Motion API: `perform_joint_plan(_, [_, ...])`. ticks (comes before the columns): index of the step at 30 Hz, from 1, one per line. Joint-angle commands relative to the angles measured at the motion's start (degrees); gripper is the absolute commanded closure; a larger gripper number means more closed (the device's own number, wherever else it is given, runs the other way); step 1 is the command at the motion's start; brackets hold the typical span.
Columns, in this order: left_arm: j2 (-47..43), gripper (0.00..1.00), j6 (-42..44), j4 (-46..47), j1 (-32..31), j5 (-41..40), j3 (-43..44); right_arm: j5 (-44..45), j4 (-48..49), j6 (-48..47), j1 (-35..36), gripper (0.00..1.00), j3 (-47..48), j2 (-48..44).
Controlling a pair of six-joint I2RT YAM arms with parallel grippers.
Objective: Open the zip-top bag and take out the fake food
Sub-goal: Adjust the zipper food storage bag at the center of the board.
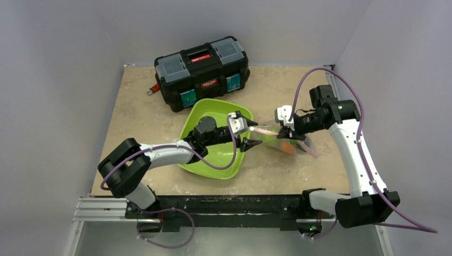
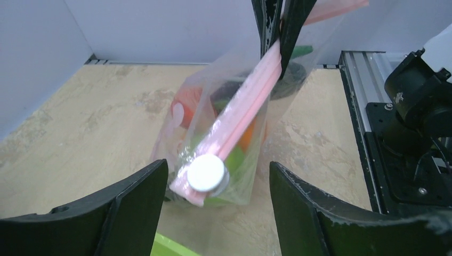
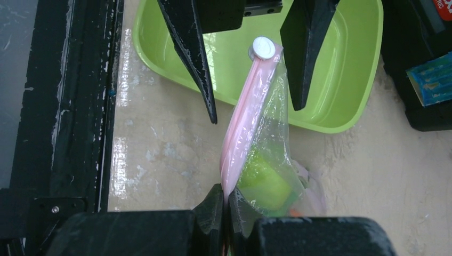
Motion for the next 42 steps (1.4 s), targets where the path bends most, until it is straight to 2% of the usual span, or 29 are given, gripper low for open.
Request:
perform_joint_plan(1, [1.49, 0.35, 0.06, 9.22, -0.54, 0.90, 4.00, -3.87, -0.61, -0.55, 0.27, 1.00, 1.76, -0.48])
perform_joint_plan(3, [1.72, 0.43, -0.25, 8.76, -0.54, 0.72, 4.44, -4.32, -0.73, -0.43, 0.27, 1.00, 1.79, -0.48])
perform_joint_plan(6, [2.37, 0.61, -0.59, 6.37, -0.54, 1.62, 5.71, -4.48, -0.73, -0.26, 0.26, 1.00, 1.77, -0.35])
perform_joint_plan(11, [2.44, 0.97, -1.85, 4.81, -0.55, 1.31, 5.37, -2.73, -0.26, 1.74, 0.25, 1.00, 2.96, 0.17])
perform_joint_plan(13, [1.85, 1.00, -2.25, 4.00, -0.56, 0.72, 5.17, -1.52, 1.64, 4.04, 0.24, 0.98, 3.69, 0.44])
perform_joint_plan(15, [0.97, 1.00, -5.76, 0.06, -0.53, -0.71, 6.42, 0.23, 5.55, 10.37, 0.28, 0.80, 3.80, 0.21])
perform_joint_plan(18, [0.24, 1.00, -11.01, -6.83, -0.58, -2.67, 9.78, 0.90, 9.01, 14.54, 0.65, 0.42, 3.09, -0.76])
perform_joint_plan(21, [0.24, 1.00, -16.43, -11.12, -0.54, -4.02, 12.48, 3.37, 11.71, 17.44, 3.34, 0.24, 2.54, -2.48])
perform_joint_plan(23, [0.37, 1.00, -19.55, -11.91, -0.54, -5.27, 13.18, 5.67, 14.03, 19.59, 6.32, 0.20, 2.42, -3.49])
perform_joint_plan(27, [1.03, 1.00, -26.59, -16.30, -0.58, -5.26, 16.86, 10.46, 17.92, 23.12, 10.29, 0.21, 2.56, -3.17])
perform_joint_plan(32, [1.47, 1.00, -30.61, -22.36, -0.54, -4.24, 21.51, 16.88, 21.55, 25.43, 11.79, 0.30, 2.40, -3.10])
perform_joint_plan(40, [1.41, 1.00, -31.40, -27.56, -0.54, -3.00, 24.65, 22.45, 24.02, 28.44, 12.93, 0.64, 2.21, -3.71])
perform_joint_plan(42, [1.14, 1.00, -30.90, -28.15, -0.53, -2.90, 24.66, 22.97, 23.38, 28.58, 12.98, 0.75, 3.24, -3.88])
